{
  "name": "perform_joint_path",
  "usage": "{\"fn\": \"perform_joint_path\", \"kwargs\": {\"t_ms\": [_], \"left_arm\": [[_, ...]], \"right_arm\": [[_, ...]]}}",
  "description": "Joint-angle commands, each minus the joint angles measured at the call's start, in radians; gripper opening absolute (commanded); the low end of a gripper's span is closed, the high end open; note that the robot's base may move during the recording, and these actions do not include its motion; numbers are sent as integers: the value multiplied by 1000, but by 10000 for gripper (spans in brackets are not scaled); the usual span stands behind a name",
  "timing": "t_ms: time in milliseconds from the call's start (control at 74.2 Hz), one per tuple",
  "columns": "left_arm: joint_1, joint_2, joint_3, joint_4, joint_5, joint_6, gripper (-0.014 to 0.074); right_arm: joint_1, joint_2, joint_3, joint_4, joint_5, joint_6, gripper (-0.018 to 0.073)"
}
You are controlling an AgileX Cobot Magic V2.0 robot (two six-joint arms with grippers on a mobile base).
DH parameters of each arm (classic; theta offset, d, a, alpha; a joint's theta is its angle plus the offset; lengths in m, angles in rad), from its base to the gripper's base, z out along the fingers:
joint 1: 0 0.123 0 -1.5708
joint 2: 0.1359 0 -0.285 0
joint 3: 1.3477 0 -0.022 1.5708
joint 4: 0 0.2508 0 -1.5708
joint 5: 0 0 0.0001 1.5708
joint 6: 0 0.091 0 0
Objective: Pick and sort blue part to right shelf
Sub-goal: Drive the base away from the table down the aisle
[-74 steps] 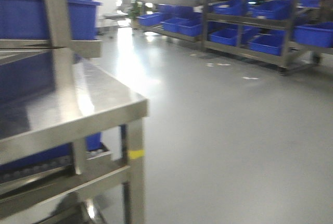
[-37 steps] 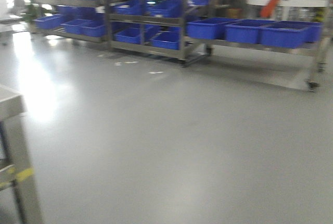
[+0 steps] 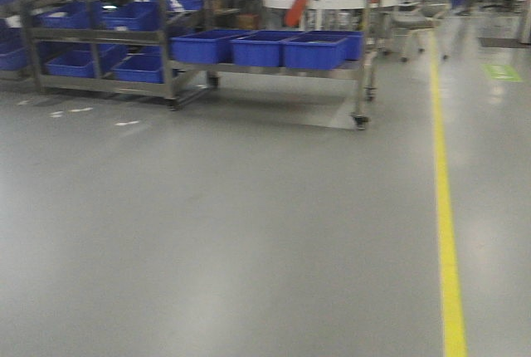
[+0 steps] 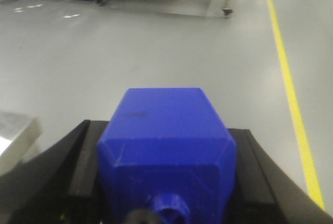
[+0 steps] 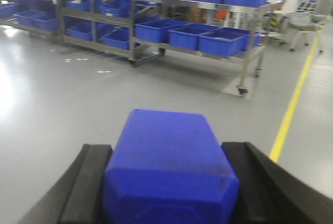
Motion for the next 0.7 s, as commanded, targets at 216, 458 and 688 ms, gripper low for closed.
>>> {"fn": "perform_joint_path", "kwargs": {"t_ms": [216, 458, 688], "left_arm": [[0, 10, -26, 3, -92, -4, 251], [0, 10, -26, 3, -92, -4, 251], [0, 10, -26, 3, -92, -4, 251]], "right_arm": [[-2, 27, -27, -27, -94, -6, 257], [-2, 27, -28, -26, -94, -6, 257], [-2, 27, -28, -26, -94, -6, 257]]}}
